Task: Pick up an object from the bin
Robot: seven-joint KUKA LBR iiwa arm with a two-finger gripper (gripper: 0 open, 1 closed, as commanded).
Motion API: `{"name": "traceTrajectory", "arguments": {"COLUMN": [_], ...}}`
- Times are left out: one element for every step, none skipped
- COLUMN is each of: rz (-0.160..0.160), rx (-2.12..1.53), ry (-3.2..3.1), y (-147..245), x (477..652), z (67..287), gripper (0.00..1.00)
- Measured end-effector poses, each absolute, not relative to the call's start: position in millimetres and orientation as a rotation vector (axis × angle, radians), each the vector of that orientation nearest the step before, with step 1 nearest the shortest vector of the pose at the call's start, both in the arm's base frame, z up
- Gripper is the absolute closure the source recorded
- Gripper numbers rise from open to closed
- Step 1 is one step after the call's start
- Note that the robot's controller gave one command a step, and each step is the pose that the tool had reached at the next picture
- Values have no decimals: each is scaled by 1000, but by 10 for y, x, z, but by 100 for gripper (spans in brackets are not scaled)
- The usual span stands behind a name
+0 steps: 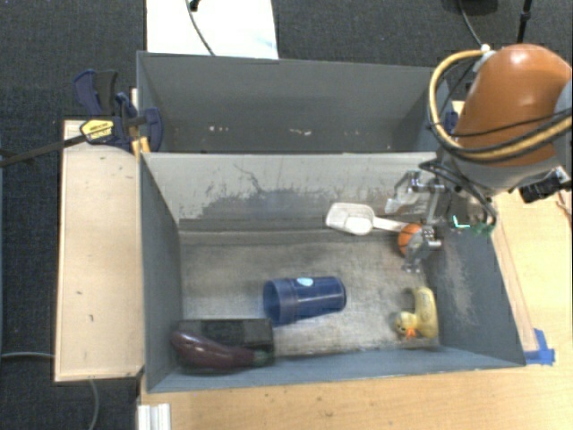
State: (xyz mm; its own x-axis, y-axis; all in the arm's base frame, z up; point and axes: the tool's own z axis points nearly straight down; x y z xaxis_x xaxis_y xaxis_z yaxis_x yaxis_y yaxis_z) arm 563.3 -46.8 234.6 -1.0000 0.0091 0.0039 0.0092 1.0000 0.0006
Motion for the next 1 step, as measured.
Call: {"name": "traceTrajectory", "arguments": {"rz": [0], "rx": [-12], "ry": [-3146], "y": [-466], "x": [5648], "z": [2387], "gripper": [0]}}
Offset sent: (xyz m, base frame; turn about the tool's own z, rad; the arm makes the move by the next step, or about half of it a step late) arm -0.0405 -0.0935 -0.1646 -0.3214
